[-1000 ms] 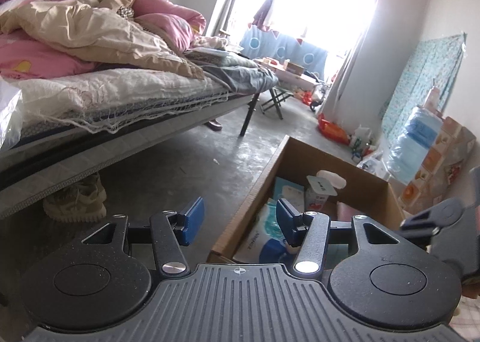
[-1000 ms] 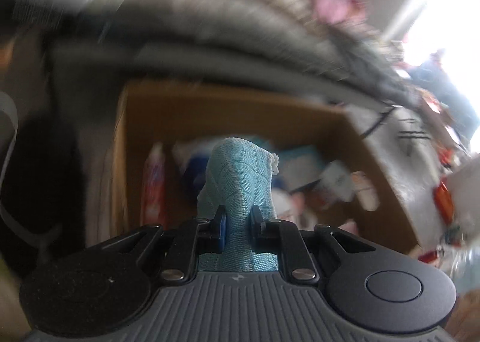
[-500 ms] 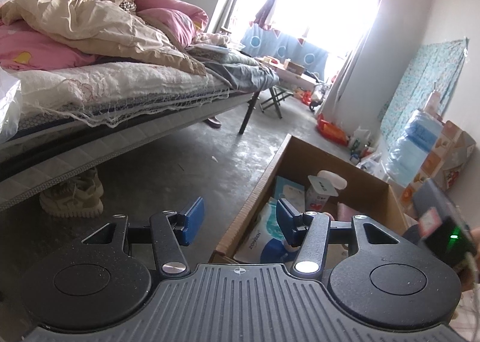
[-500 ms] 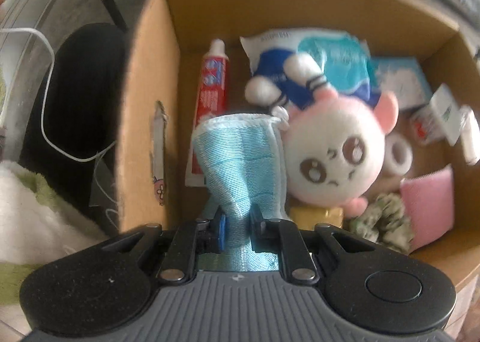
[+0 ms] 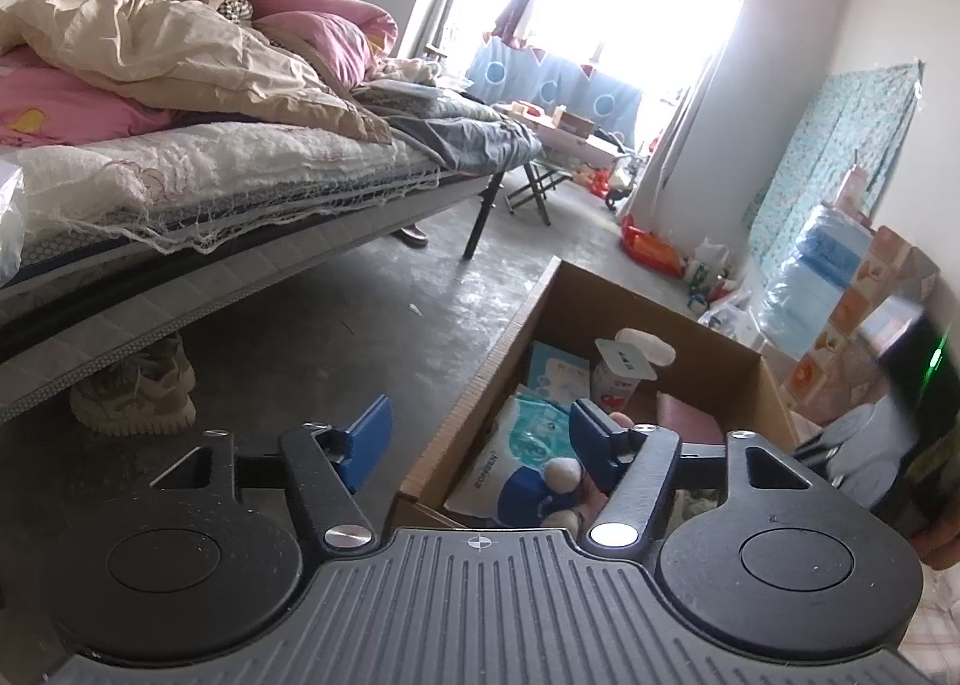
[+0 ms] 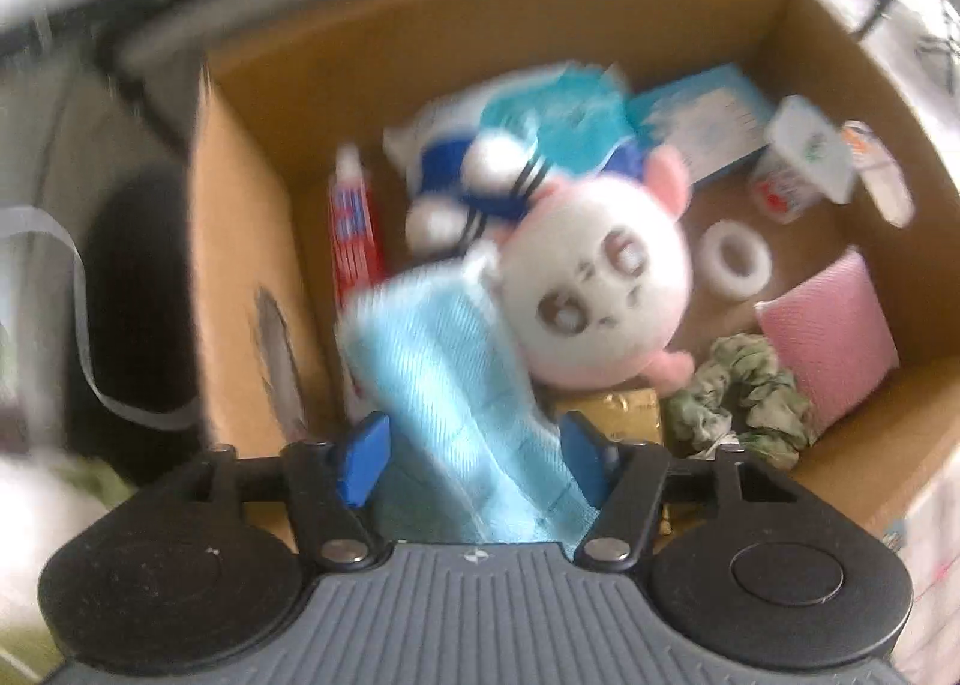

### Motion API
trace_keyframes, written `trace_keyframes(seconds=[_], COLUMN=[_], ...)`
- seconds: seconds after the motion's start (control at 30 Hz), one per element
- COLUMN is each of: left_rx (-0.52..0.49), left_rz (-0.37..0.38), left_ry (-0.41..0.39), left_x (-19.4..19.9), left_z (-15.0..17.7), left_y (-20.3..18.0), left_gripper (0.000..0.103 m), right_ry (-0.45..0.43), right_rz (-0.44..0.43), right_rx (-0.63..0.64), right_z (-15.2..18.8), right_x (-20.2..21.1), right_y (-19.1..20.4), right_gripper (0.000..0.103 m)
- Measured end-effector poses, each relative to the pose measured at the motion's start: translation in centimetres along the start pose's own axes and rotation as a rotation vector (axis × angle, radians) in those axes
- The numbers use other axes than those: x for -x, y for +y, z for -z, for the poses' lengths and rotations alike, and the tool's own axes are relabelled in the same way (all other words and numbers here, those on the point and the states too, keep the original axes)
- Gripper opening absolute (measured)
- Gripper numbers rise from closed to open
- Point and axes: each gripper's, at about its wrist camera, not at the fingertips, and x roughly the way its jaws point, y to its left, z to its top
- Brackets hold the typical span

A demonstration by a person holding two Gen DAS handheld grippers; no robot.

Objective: Organize soft objects

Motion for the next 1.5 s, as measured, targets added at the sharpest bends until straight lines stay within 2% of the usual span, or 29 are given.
trace_keyframes(seconds=[0.03, 0.13, 0.2, 0.23, 0.37, 0.47, 0.53, 0.6, 0.67, 0.73, 0.87, 0.9, 0.93, 1.03, 1.27, 1.5], left_rx=[-0.006, -0.029, -0.05, -0.061, -0.102, -0.12, -0.139, -0.162, -0.183, -0.2, -0.225, -0.232, -0.239, -0.256, -0.278, -0.312], left_rz=[-0.001, -0.016, -0.036, -0.047, -0.078, -0.086, -0.104, -0.12, -0.135, -0.146, -0.162, -0.167, -0.172, -0.178, -0.176, -0.169], left_ry=[0.004, 0.023, 0.036, 0.038, 0.043, 0.045, 0.046, 0.049, 0.054, 0.058, 0.067, 0.067, 0.067, 0.064, 0.074, 0.083], left_x=[0.0, -0.2, -0.3, -0.3, -0.2, -0.1, -0.1, -0.1, 0.0, 0.0, 0.1, 0.1, 0.2, 0.5, 1.1, 2.0], left_z=[0.0, -0.1, -0.1, -0.1, -0.1, -0.1, -0.1, 0.0, 0.0, 0.1, 0.0, 0.1, 0.1, 0.2, 0.7, 1.6], left_y=[-0.2, -1.2, -1.9, -2.2, -3.6, -4.4, -4.9, -5.5, -6.1, -6.5, -7.4, -7.6, -7.8, -8.5, -9.8, -10.9], left_gripper=[0.071, 0.087, 0.098, 0.099, 0.103, 0.103, 0.103, 0.103, 0.103, 0.103, 0.103, 0.103, 0.103, 0.103, 0.103, 0.103], right_ry=[-0.035, -0.131, -0.154, -0.155, -0.049, 0.029, 0.015, -0.004, -0.058, -0.139, -0.326, -0.365, -0.413, -0.522, -0.678, -0.827], right_rz=[-0.022, -0.09, -0.137, -0.151, -0.163, -0.174, -0.17, -0.172, -0.164, -0.15, -0.176, -0.155, -0.123, -0.069, 0.023, 0.133], right_rx=[-0.04, -0.164, -0.248, -0.284, -0.398, -0.43, -0.428, -0.438, -0.443, -0.449, -0.438, -0.432, -0.427, -0.407, -0.469, -0.546], right_z=[0.2, 0.0, -0.1, -0.3, -0.3, -0.2, -0.5, -0.4, 0.1, 1.1, 3.9, 4.6, 5.4, 7.4, 12.9, 18.1], right_x=[0.8, 1.7, 1.0, 0.4, -3.6, -5.7, -5.3, -4.6, -3.1, -1.5, 1.8, 2.7, 3.7, 5.6, 9.1, 10.5], right_y=[-0.4, -1.7, -2.7, -3.1, -3.7, -3.5, -3.3, -3.2, -3.2, -3.3, -3.2, -2.8, -2.4, -1.6, -0.6, 1.9], right_gripper=[0.066, 0.066, 0.065, 0.064, 0.064, 0.065, 0.071, 0.072, 0.076, 0.085, 0.088, 0.101, 0.103, 0.103, 0.103, 0.103])
